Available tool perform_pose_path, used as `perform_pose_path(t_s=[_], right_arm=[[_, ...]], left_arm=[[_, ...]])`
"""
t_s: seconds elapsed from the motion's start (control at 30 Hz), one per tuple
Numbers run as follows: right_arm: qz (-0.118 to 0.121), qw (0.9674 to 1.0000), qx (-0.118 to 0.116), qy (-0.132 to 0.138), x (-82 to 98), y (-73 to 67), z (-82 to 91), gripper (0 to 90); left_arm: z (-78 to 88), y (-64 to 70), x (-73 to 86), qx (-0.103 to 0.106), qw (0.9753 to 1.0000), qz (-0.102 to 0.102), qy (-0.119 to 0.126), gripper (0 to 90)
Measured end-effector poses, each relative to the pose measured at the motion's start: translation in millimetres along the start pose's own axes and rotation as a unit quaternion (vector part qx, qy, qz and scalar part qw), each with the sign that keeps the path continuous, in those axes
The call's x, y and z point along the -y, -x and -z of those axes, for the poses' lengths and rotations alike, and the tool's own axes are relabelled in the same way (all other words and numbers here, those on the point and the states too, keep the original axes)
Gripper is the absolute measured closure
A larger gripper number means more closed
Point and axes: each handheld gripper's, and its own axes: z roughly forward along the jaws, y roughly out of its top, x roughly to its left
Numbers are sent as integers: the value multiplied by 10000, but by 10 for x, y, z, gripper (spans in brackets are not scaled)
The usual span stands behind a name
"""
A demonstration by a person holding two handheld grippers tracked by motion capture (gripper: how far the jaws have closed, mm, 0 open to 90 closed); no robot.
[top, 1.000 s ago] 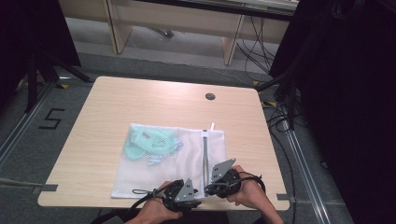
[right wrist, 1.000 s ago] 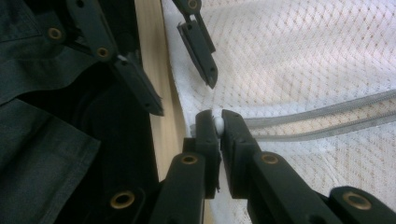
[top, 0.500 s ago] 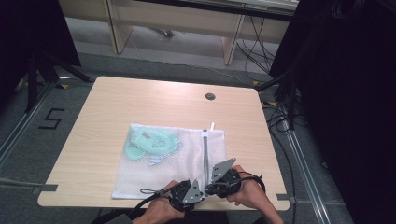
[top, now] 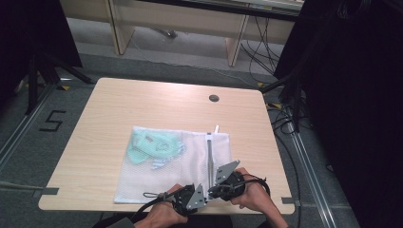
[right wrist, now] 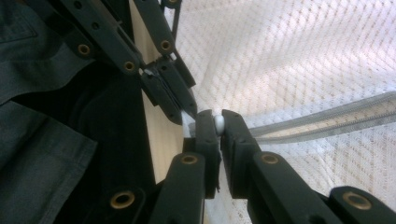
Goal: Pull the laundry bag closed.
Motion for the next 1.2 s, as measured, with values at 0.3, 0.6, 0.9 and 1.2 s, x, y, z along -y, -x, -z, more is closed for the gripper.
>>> perform_pose_path(t_s=[0.3, 0.6, 0.9, 1.2], right_arm=[[-71, 9999, -20, -145, 18, 62, -71, 862], [-99, 9995, 36, -308, -2, 126, -137, 862], [-141, 9991, 118, -377, -17, 187, -163, 862], [-146, 9991, 182, -356, -30, 245, -171, 862]], left_arm=[[-10, 13, 9, -5, 9999, -103, -50, 887], [-5, 14, 23, 56, 10000, -23, -40, 888], [-10, 28, 27, 86, 10000, -12, -34, 888], [-9, 26, 27, 109, 9999, 10, -30, 887]])
